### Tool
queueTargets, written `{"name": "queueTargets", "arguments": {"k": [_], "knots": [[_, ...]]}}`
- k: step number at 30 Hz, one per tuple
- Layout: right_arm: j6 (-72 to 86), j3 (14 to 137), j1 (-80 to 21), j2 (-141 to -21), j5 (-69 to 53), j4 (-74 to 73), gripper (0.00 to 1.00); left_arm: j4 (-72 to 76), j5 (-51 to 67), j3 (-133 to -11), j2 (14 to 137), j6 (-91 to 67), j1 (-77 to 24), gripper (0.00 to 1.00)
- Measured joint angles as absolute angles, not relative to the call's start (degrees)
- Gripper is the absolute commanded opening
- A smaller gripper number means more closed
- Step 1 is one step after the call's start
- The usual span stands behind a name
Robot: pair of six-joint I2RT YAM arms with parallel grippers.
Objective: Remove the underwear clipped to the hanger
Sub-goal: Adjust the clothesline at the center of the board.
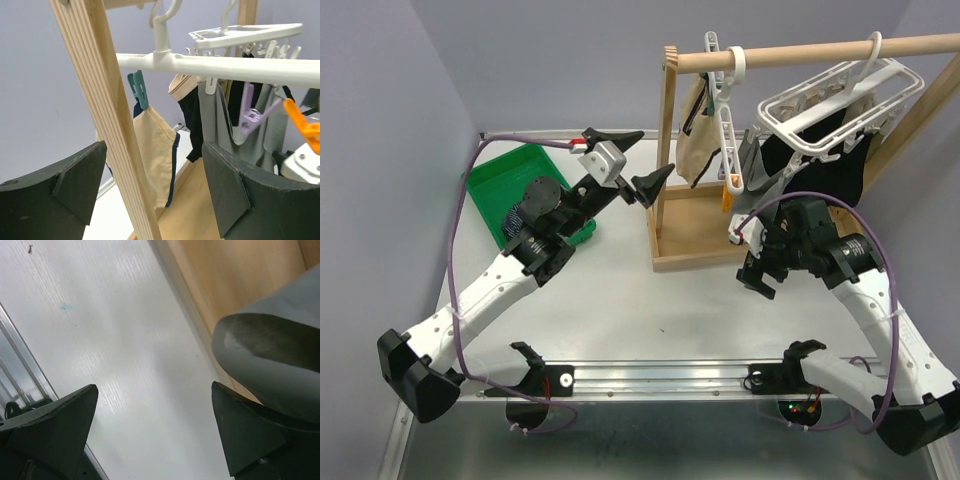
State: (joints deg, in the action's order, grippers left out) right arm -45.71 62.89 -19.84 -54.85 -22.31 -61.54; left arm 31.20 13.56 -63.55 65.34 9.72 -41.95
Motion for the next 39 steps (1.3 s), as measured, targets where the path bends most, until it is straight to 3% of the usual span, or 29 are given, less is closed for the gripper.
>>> {"name": "queueTargets", "arguments": {"k": [4, 6, 7, 8, 16, 19, 30, 39], "knots": [[-46.61, 59.59, -19.84, -54.63, -17.78, -61.58, 0.89, 27.33, 12.64, -61.3, 59.64, 10.26, -41.98, 0.88], [-46.98, 56.29, -19.84, -54.46, -13.67, -60.88, 0.69, 25.54, 10.2, -59.66, 57.08, 10.31, -41.95, 0.88], [-47.29, 53.78, -19.84, -54.48, -10.98, -60.23, 0.47, 24.73, 8.49, -58.83, 56.12, 10.31, -41.95, 0.88], [-47.35, 52.62, -19.84, -54.54, -9.78, -60.01, 0.41, 24.14, 7.25, -58.19, 55.46, 10.26, -41.85, 0.88], [-50.19, 41.85, -14.83, -57.74, 6.44, -54.28, 0.21, 22.9, -0.93, -51.4, 54.35, 7.55, -38.17, 0.88], [-52.31, 40.42, -9.13, -61.28, 9.37, -50.43, 0.02, 23.0, -2.22, -49.21, 54.17, 6.59, -36.71, 0.88], [-60.4, 36.36, 1.15, -73.71, 13.85, -32.69, 0.0, 28.88, -1.91, -47.18, 53.74, 2.98, -31.4, 0.88], [-67.9, 34.65, 8.14, -83.2, 14.92, -12.56, 0.01, 35.68, 6.15, -47.16, 61.28, 0.93, -27.81, 0.89]]}}
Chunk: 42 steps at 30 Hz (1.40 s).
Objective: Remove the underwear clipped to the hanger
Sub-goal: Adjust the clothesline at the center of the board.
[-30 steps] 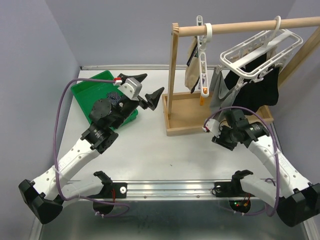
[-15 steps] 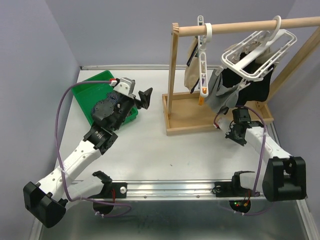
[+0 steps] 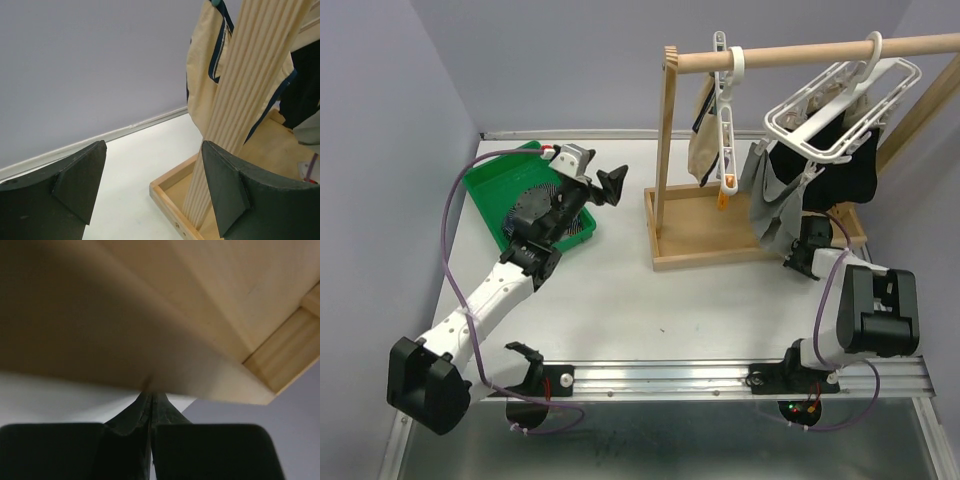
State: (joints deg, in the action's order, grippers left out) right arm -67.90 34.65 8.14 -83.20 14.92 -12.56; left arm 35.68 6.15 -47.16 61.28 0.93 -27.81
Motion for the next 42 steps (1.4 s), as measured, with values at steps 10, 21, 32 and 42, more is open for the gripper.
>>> {"name": "queueTargets", "arguments": {"k": [10, 21, 32, 42], "knots": [[-74.43, 35.03, 9.34, -93.1, 14.15, 12.03, 0.01, 40.16, 14.02, -47.97, 68.58, 2.11, -27.57, 0.89], [-81.14, 39.88, 9.74, -105.1, 9.08, 33.12, 0.0, 41.85, 16.08, -51.48, 72.69, 2.87, -26.5, 0.89], [-85.52, 44.73, 9.78, -112.64, 3.25, 44.6, 0.01, 43.81, 19.11, -58.7, 82.26, 4.97, -24.32, 0.89], [-85.97, 46.37, 9.8, -114.78, 1.63, 46.98, 0.0, 43.97, 21.28, -67.0, 92.82, 5.74, -23.51, 0.89]]}}
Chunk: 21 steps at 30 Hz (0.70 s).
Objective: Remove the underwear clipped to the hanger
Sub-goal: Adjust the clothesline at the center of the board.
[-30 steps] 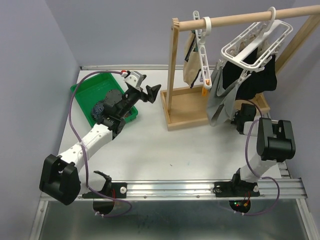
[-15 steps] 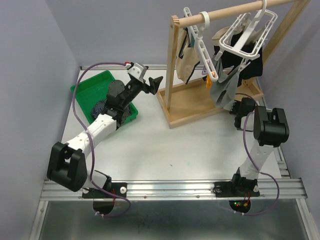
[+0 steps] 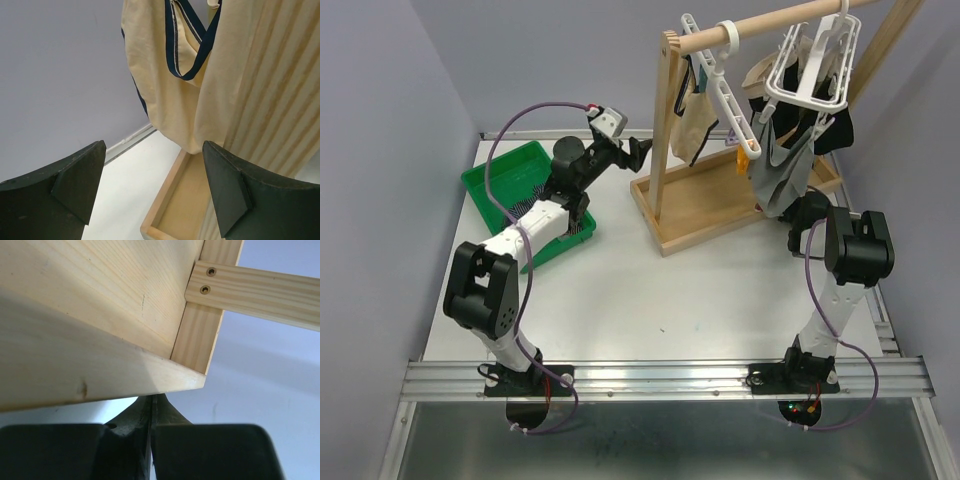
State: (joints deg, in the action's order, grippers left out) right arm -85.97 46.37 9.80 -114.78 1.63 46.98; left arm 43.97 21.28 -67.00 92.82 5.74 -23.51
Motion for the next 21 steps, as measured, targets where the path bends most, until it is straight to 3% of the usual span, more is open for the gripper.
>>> {"name": "queueTargets", "arguments": {"k": [21], "knots": [[-86.83, 46.35, 10.46, -114.78, -0.45, 47.11, 0.01, 45.58, 37.65, -67.9, 95.5, 8.05, -21.8, 0.88]]}}
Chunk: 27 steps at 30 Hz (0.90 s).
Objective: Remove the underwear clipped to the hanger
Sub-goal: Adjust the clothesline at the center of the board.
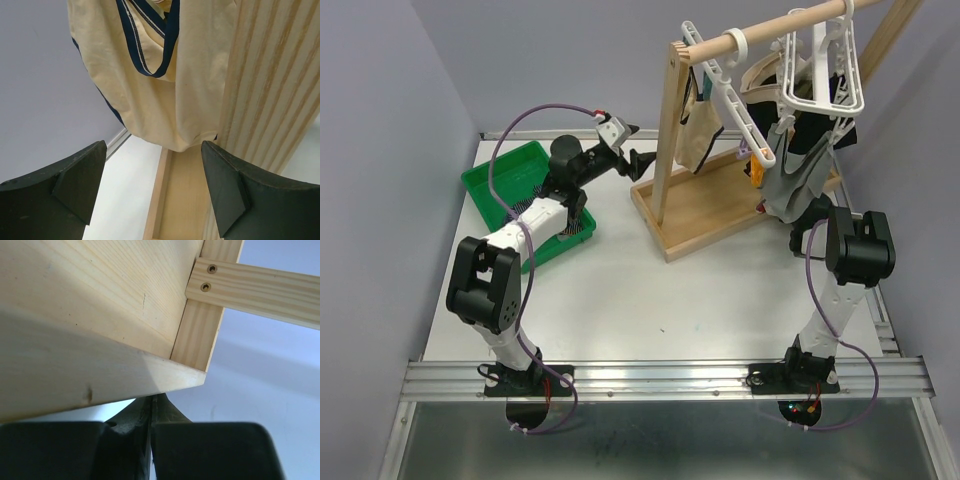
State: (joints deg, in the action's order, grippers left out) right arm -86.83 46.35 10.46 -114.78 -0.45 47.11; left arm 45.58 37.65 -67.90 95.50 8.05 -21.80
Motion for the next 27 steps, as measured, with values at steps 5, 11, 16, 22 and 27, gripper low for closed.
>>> {"name": "queueTargets", "arguments": {"k": [5, 11, 16, 22, 27], "knots": [[-87.18, 46.35, 10.83, -114.76, -1.34, 47.16, 0.01, 45.84, 38.06, -67.61, 95.5, 8.08, -22.57, 0.88], [-88.38, 45.76, 11.46, -114.3, -0.86, 47.18, 0.01, 46.06, 38.09, -66.41, 95.29, 8.08, -26.44, 0.88], [-88.33, 43.22, 11.7, -112.64, -0.49, 47.18, 0.01, 45.98, 39.83, -65.87, 95.09, 7.88, -29.95, 0.88], [-88.79, 39.81, 11.86, -109.84, -0.91, 46.65, 0.0, 45.67, 40.53, -64.6, 93.58, 7.66, -32.95, 0.88], [-88.86, 36.64, 12.25, -107.33, -2.68, 46.04, 0.01, 46.0, 40.75, -64.47, 93.03, 6.9, -34.81, 0.88]]}}
